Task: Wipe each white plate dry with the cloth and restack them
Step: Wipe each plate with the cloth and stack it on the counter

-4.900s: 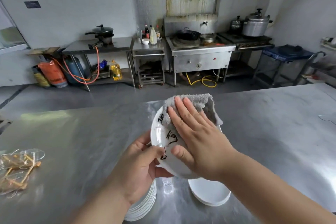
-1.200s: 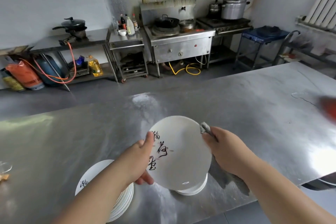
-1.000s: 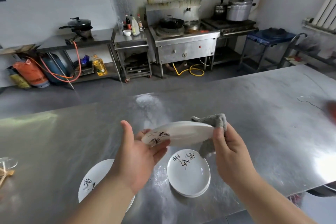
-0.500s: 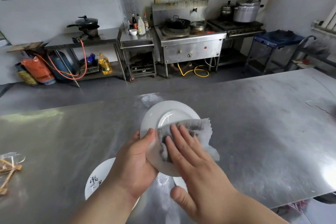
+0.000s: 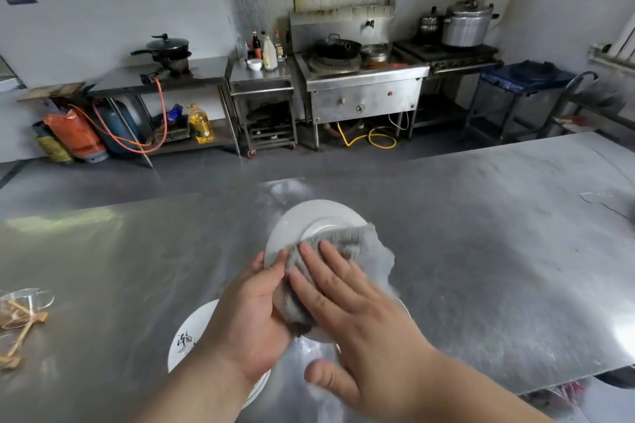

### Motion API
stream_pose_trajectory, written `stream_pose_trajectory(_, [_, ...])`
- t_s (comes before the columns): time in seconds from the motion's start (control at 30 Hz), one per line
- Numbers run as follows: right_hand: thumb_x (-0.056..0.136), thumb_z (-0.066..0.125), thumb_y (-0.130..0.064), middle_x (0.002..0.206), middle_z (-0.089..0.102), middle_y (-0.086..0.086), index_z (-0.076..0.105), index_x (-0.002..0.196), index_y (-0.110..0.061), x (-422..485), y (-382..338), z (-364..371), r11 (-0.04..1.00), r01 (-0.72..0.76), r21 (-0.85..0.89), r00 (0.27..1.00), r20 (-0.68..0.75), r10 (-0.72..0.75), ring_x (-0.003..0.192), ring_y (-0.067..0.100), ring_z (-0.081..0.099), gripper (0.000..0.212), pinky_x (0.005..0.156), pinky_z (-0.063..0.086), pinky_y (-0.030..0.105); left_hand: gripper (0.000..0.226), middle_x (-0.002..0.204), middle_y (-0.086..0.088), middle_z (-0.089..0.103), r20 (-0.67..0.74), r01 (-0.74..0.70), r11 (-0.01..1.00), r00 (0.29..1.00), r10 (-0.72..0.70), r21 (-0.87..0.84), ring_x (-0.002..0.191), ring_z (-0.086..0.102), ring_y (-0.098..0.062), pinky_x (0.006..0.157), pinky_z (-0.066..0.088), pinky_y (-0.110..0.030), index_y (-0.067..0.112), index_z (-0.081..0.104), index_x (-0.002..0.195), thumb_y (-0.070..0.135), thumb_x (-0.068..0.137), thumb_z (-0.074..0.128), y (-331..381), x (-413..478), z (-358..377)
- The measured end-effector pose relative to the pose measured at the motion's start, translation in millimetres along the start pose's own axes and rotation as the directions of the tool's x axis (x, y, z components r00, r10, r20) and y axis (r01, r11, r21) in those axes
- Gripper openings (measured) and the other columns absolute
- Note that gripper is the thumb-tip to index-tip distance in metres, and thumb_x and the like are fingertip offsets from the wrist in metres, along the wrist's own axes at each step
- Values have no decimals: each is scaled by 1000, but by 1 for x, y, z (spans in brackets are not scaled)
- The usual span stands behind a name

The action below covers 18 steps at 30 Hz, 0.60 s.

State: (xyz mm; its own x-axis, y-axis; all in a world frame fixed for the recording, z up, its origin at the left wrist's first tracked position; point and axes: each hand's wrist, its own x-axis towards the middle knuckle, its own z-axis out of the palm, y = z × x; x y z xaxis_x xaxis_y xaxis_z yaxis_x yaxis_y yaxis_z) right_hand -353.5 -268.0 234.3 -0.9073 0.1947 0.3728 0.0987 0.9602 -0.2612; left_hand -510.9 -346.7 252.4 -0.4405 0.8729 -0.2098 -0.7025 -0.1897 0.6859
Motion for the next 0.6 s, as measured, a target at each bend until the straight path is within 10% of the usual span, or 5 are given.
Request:
stream_pose_trajectory(0.4, [98,5,-76,175,4,4,17,166,-13,7,0,0,996,-86,5,996,-29,86,162,30,0,94,127,21,57,32,133,-25,70,112,53,998,993,-48,-36,124,69,-34,90,62,-45,6,79,119,14,102,53,1,-6,-1])
stream_pose_trajectory(0.6, [97,9,-73,164,39,10,40,158,-10,53,34,-48,997,-55,-61,997,-50,52,156,30,27,93,125,26,48,40,131,-25,70,200,57,998,978,-59,13,119,71,-34,97,59,-45,6,70,135,12,96,60,0,-4,-2])
